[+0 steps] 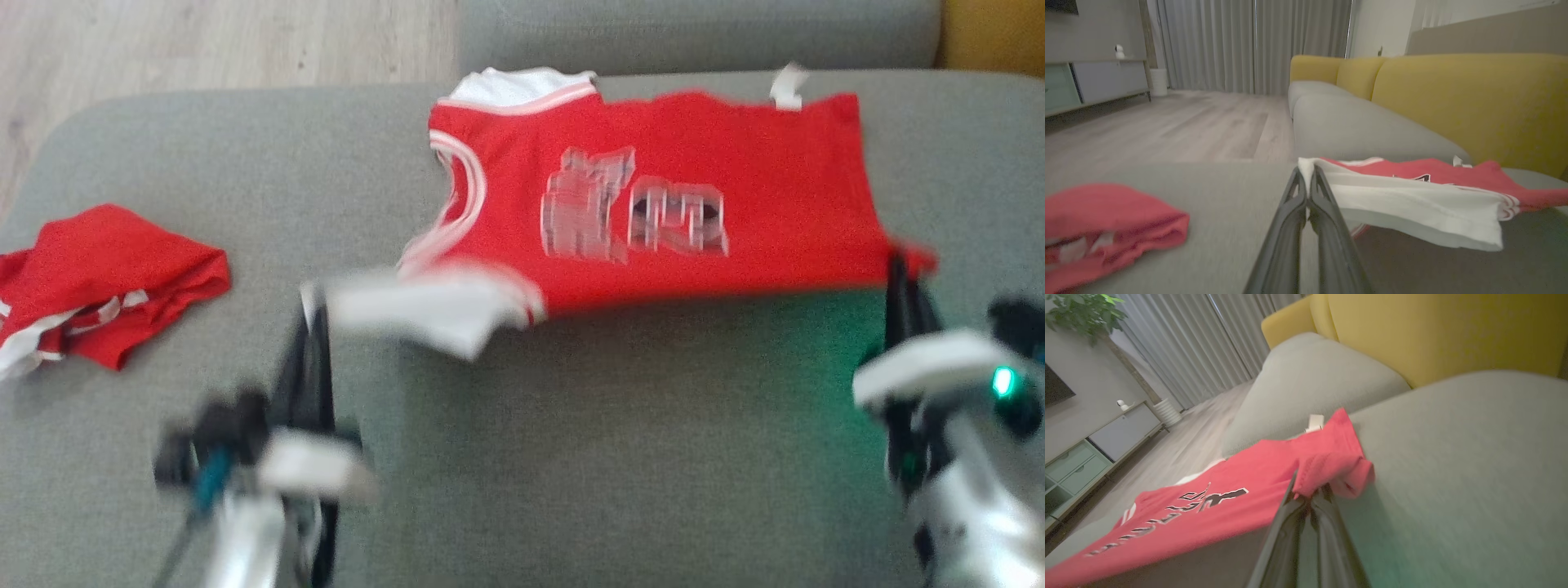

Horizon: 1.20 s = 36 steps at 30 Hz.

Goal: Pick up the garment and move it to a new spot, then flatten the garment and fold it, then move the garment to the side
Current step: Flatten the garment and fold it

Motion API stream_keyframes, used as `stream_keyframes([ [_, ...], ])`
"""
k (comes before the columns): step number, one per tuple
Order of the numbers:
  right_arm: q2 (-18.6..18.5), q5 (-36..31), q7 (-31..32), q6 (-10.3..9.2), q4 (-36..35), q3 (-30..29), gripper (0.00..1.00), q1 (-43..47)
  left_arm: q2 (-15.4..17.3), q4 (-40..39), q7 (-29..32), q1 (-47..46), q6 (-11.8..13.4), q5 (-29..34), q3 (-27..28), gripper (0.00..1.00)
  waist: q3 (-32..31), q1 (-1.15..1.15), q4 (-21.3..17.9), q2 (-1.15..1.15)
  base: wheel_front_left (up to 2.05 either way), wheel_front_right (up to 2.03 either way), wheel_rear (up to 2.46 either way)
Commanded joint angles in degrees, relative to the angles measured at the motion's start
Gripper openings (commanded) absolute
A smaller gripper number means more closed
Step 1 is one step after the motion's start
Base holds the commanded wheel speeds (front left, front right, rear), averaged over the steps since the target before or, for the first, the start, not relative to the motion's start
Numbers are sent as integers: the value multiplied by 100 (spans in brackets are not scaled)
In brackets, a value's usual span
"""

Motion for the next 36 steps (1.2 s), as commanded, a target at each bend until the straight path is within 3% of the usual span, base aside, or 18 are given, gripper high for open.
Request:
stream_keyframes([
  [1, -54, 131, -30, -3, -181, 66, 0, -88, 70, -197, -31, -118, 18, -51, 224, 0, -84, 1, 7, 0, 0, 0, 0],
  [9, -114, 804, -35, -3, -520, 156, 0, 1281, 21, -464, -31, 1392, 233, -530, -90, 0, -576, 1, -22, 0, 0, 0, 0],
  [19, -318, 1168, 231, -3, -1015, 96, 0, 2208, 19, -1192, -31, 2078, 281, -348, -322, 0, -726, 1, -41, 0, 0, 0, 0],
  [27, -129, 1145, 453, -3, -1311, 143, 0, 1931, 19, -1520, -31, 1395, 253, -363, -517, 0, -440, 1, -159, 0, 0, 0, 0],
  [36, -35, 1264, 930, -3, -1460, 130, 0, 844, 18, -1065, -31, -177, 316, -254, -786, 0, 324, 1, -335, 0, 0, 0, 0],
])
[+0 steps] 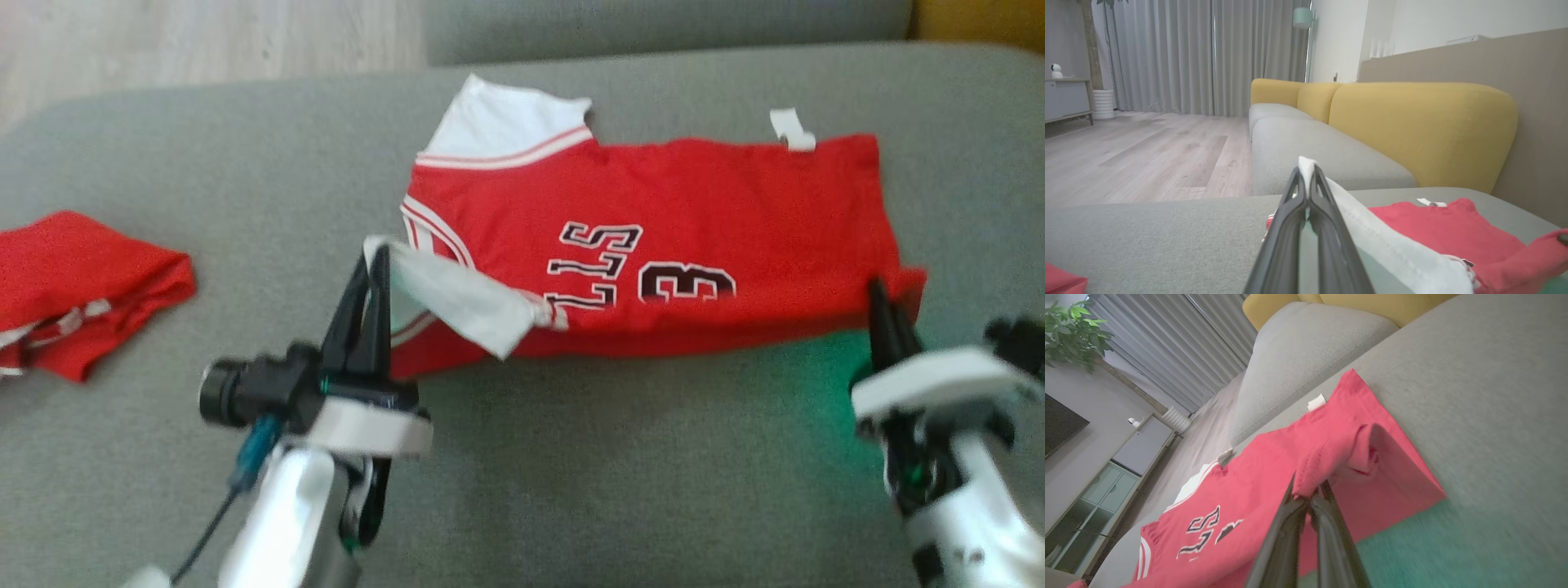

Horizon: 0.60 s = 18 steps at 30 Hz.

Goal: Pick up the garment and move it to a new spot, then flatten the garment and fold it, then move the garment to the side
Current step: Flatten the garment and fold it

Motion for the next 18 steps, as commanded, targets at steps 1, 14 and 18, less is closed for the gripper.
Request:
stream_keyframes([
  [1, -79, 34, 23, -3, -166, 85, 0, -245, 26, -13, -29, -296, 76, 61, 124, 0, 280, -3, -96, 0, 0, 0, 0],
  [14, 164, -315, -40, -3, 697, 260, 100, -1703, 26, 1372, -29, -1656, 358, 260, 381, 0, 1050, -3, -243, 0, 0, 0, 0],
  [18, 27, -1077, -735, -3, 1156, 472, 100, -1997, 26, 1425, -29, -1615, 472, 377, 512, 100, 1037, -3, -180, 0, 0, 0, 0],
])
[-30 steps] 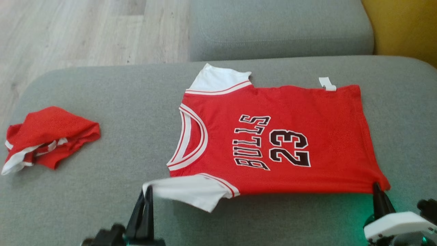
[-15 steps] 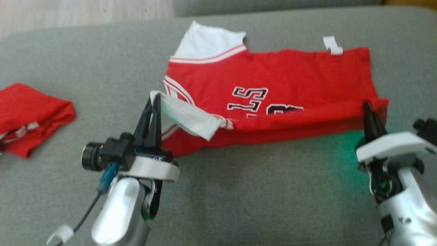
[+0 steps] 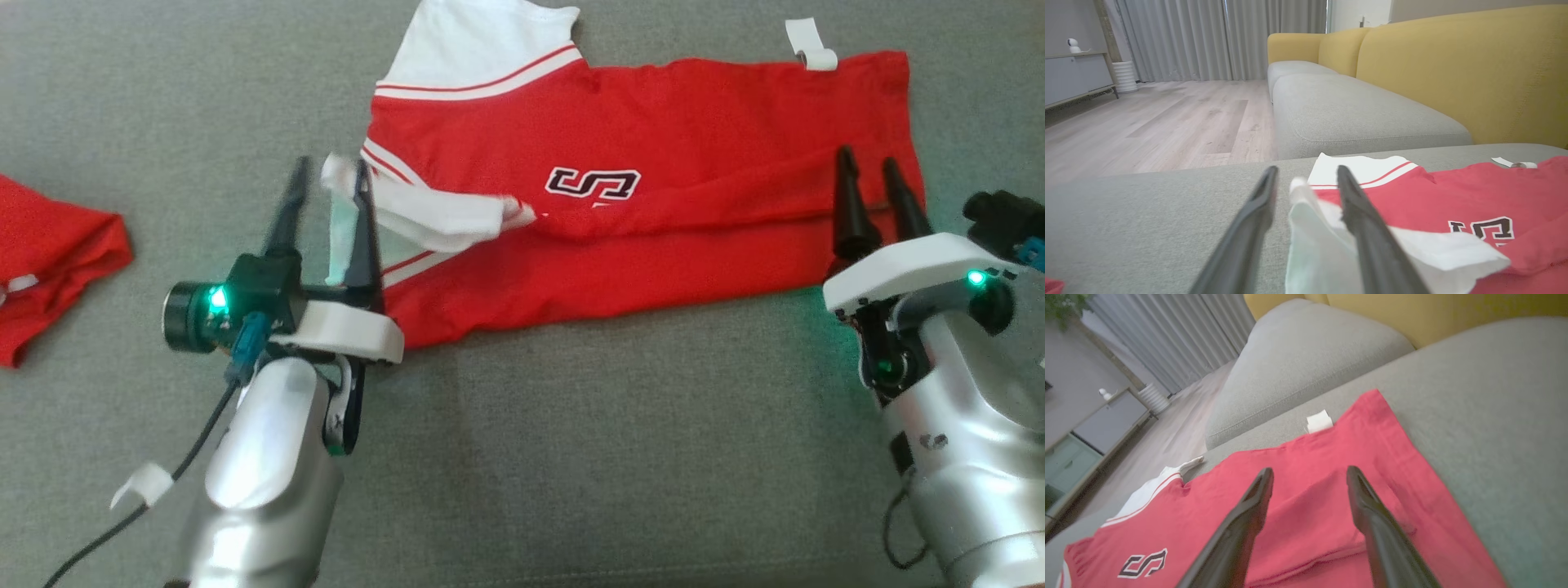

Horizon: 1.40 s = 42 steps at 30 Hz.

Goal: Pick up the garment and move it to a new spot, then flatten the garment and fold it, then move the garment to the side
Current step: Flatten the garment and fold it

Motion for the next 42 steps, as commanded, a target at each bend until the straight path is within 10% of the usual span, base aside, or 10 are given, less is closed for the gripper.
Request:
stream_keyframes([
  [1, -124, -214, -154, -3, -48, 62, 100, -40, 80, -244, -29, 43, 56, 97, 229, 100, -57, -1, 32, 0, 0, 0, 0],
  [6, -252, -1608, -284, -3, -426, -801, 100, 440, 80, -706, -29, 836, 255, 87, 370, 100, -352, -1, 105, 0, 0, 0, 0],
  [14, 582, -3107, -287, -3, -1817, -1955, 100, 2001, 80, -933, -29, 2063, 363, 164, 443, 100, -907, -1, 126, 0, 0, 0, 0],
  [42, 769, -3072, -288, -3, -1981, -1854, 100, 1947, 80, 174, -29, 1477, -358, -705, 238, 100, -380, -1, -377, 0, 0, 0, 0],
])
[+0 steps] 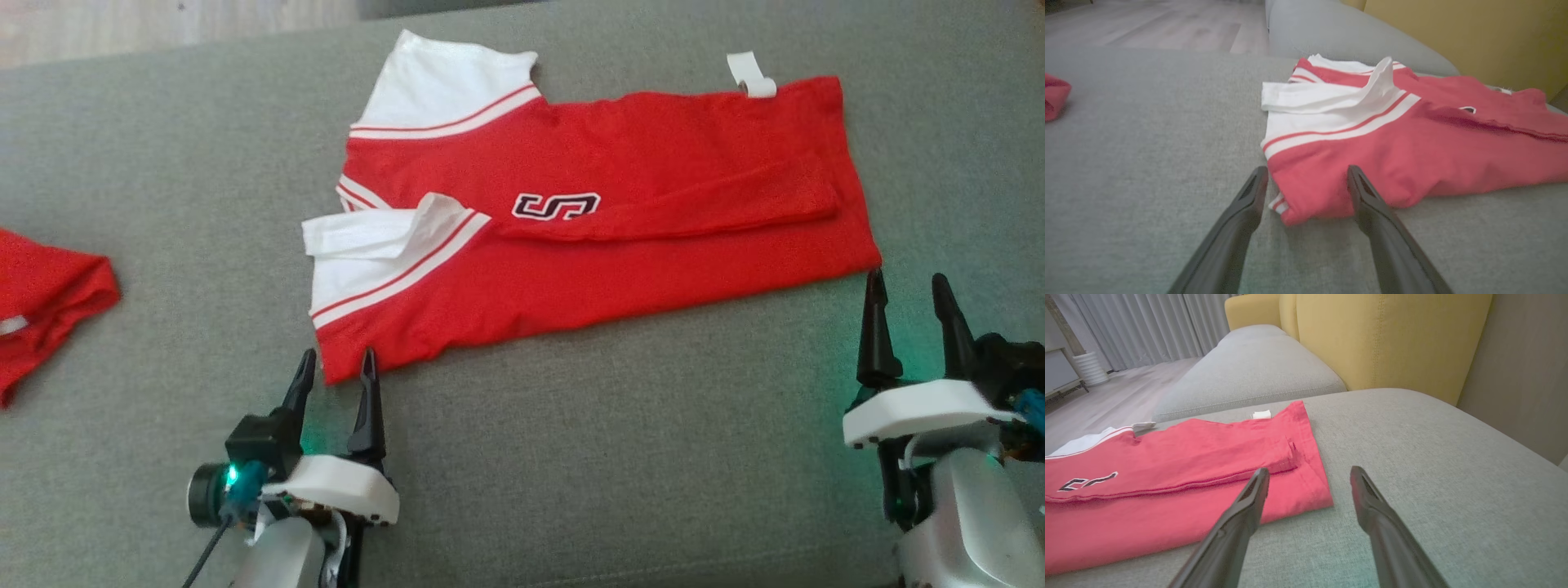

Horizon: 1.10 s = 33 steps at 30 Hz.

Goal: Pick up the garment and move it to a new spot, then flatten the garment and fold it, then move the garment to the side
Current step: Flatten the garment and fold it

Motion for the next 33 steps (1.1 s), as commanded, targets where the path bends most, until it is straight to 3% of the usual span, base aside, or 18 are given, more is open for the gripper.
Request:
stream_keyframes([
  [1, -34, 30, -62, -3, -164, 112, 100, -187, 44, -2, -29, -191, -53, -71, 178, 100, 123, -1, -70, 0, 0, 0, 0],
  [4, -34, 31, -62, -3, -102, 42, 100, -338, 44, 317, -29, -345, -73, -171, 127, 100, 245, -1, -91, 0, 0, 0, 0],
  [5, -34, 17, -62, -3, -66, 11, 100, -399, 44, 396, -29, -391, -76, -200, 98, 87, 281, -1, -91, 0, 0, 0, 0],
  [6, -34, -3, -62, -3, -8, -18, 100, -467, 44, 464, -29, -438, -84, -219, 57, 56, 326, -1, -89, 0, 0, 0, 0],
  [7, -34, -30, -62, -3, 59, -46, 100, -542, 44, 506, -29, -482, -93, -243, 23, 32, 361, -1, -82, 0, 0, 0, 0],
  [8, -34, -68, -62, -3, 138, -75, 100, -619, 44, 545, -29, -518, -109, -257, -18, 0, 396, -1, -72, 0, 0, 0, 0],
  [28, -34, -349, -62, -3, 1674, -404, 100, -1586, 44, 499, -29, -697, -162, -139, -392, 0, 754, -1, 178, 0, 0, 0, 0],
  [29, -34, -337, -62, -3, 1778, -461, 83, -1612, 44, 475, -29, -698, -166, -130, -399, 0, 771, -1, 188, 0, 0, 0, 0],
  [30, -34, -327, -62, -3, 1810, -487, 51, -1622, 44, 468, -29, -699, -169, -124, -402, 0, 778, -1, 194, 0, 0, 0, 0],
  [32, -34, -290, -62, -3, 1876, -544, 24, -1639, 44, 455, -29, -704, -167, -116, -399, 0, 791, -1, 201, 0, 0, 0, 0],
  [33, -34, -259, -62, -3, 1919, -579, 0, -1641, 44, 451, -29, -706, -165, -106, -396, 0, 796, -1, 204, 0, 0, 0, 0],
])
